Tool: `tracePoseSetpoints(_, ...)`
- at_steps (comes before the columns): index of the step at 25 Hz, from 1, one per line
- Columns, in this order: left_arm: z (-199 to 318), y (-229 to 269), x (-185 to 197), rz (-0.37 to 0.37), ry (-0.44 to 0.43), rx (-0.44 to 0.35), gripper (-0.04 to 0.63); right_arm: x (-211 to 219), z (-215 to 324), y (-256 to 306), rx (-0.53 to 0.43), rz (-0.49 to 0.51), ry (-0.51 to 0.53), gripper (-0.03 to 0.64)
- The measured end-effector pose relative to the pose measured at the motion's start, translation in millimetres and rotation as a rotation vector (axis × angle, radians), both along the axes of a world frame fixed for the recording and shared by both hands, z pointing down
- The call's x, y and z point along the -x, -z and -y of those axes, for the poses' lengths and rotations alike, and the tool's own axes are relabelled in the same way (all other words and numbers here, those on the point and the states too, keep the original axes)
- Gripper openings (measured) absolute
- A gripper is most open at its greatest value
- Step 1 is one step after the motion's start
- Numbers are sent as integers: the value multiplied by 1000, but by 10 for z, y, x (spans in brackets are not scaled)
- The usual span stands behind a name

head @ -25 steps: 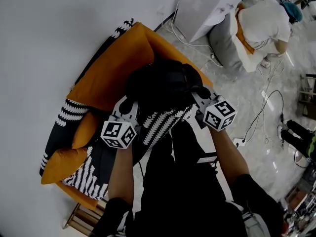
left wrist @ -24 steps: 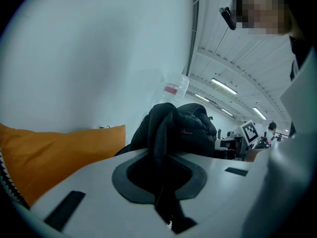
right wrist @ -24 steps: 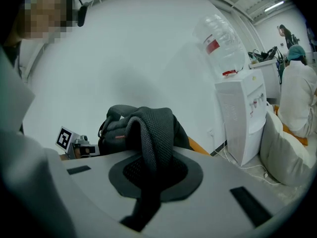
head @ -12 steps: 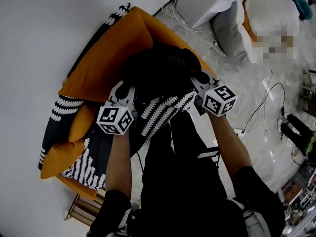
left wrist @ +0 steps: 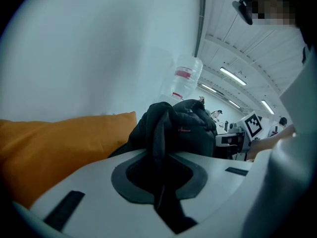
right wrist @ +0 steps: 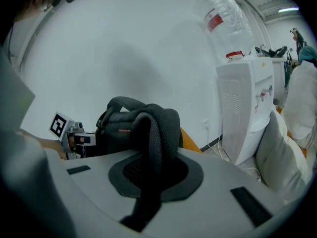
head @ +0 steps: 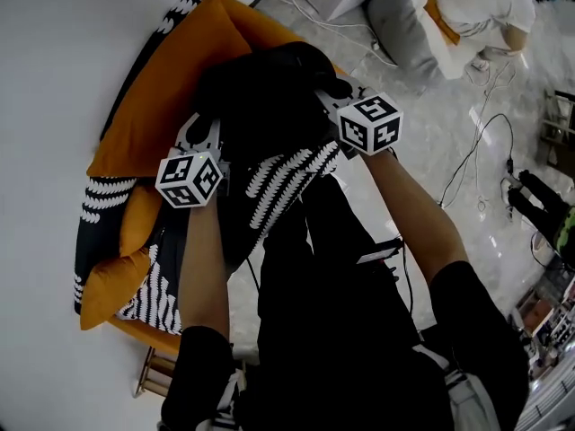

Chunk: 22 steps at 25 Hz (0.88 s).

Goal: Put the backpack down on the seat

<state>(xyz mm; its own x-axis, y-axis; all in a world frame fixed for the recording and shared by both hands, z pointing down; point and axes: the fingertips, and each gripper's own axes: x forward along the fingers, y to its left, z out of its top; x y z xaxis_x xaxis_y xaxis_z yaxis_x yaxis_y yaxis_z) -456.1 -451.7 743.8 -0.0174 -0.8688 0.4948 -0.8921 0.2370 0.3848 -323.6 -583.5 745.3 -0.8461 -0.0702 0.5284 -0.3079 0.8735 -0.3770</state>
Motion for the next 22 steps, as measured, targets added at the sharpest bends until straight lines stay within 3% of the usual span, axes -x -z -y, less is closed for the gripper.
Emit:
tracePoseSetpoints(11,187,-445,11,-35,32,114,49,19,189,-461,-9,-92,-4,51)
tracePoseSetpoints(22,190,-546,65,-46,45,147,54,66,174,-564,-13,-124,26,52)
